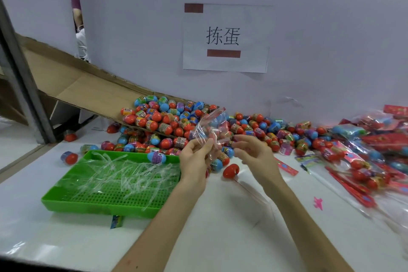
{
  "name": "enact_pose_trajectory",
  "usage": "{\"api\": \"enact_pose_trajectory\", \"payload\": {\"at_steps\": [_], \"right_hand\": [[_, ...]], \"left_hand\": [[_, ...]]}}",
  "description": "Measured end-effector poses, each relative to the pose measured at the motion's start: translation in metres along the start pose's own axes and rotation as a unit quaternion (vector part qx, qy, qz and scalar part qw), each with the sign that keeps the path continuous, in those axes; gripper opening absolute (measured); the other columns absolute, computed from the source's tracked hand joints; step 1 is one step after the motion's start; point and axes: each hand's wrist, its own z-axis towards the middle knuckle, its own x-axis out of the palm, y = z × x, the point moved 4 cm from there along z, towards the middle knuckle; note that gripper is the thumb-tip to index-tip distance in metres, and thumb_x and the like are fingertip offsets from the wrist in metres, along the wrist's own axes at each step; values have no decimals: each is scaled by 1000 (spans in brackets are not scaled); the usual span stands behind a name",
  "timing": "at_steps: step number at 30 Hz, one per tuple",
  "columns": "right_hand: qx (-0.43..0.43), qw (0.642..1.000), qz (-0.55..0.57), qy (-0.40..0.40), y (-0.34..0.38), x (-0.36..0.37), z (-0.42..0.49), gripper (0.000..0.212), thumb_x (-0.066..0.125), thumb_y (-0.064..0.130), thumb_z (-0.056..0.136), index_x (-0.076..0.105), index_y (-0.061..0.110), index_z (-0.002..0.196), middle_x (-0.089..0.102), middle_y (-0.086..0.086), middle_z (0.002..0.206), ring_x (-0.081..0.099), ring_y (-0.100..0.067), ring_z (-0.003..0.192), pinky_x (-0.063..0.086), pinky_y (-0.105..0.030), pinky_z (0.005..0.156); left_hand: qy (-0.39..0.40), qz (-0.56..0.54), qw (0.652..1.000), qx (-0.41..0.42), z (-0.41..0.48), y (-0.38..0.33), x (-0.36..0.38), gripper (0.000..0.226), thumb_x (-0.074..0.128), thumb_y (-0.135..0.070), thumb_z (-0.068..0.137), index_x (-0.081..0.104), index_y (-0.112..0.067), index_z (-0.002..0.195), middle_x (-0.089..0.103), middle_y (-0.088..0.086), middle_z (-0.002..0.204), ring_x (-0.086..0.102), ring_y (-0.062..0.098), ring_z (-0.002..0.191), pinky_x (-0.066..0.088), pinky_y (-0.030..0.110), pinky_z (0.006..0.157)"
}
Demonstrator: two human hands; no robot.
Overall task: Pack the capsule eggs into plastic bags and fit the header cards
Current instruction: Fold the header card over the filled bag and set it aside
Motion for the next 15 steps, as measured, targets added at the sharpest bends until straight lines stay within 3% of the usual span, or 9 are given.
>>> {"api": "enact_pose_trajectory", "payload": {"at_steps": [3, 6, 8, 10, 12, 15], "right_hand": [[-56, 998, 21, 2, 10, 12, -9, 34, 76, 26, 91, 69, 34, 123, 73, 22, 104, 69, -1, 96, 58, -19, 77], [-85, 994, 64, -34, 14, 13, -17, 24, 71, 18, 94, 73, 33, 113, 75, 16, 101, 72, -9, 91, 61, -26, 75], [-97, 991, 71, -67, 15, 10, -19, 25, 67, 11, 96, 74, 32, 107, 75, 16, 94, 72, -8, 84, 59, -22, 68], [-93, 988, 69, -105, 15, 6, -21, 20, 64, 12, 99, 75, 26, 109, 74, 18, 90, 70, -3, 79, 55, -18, 65], [-89, 983, 76, -139, 13, 3, -21, 23, 59, 11, 102, 72, 21, 119, 74, 16, 100, 68, 1, 88, 54, -18, 73], [-105, 977, 76, -168, 16, 0, -23, 32, 61, 8, 101, 67, 26, 126, 73, 14, 115, 69, -4, 105, 58, -26, 87]], "left_hand": [[46, -8, 998, -32, -3, 5, 7, 1, 67, -3, 97, 66, -3, 96, 72, 19, 94, 72, 23, 81, 61, 25, 69], [107, 16, 993, -44, -7, 11, 15, 16, 78, -11, 87, 66, -3, 95, 66, 20, 93, 71, 22, 79, 61, 26, 71], [142, 28, 988, -46, -10, 13, 19, 30, 82, -18, 76, 67, -4, 97, 72, 19, 95, 75, 23, 82, 63, 28, 72], [169, 39, 984, -49, -11, 15, 22, 24, 80, -12, 81, 66, -5, 100, 75, 19, 95, 76, 25, 81, 63, 29, 70], [184, 58, 979, -58, -12, 19, 23, 17, 73, -1, 91, 65, -4, 105, 77, 13, 90, 76, 25, 77, 62, 30, 68], [217, 90, 969, -74, -15, 23, 26, 33, 73, 1, 91, 62, -2, 121, 77, 11, 91, 76, 27, 79, 62, 33, 71]]}}
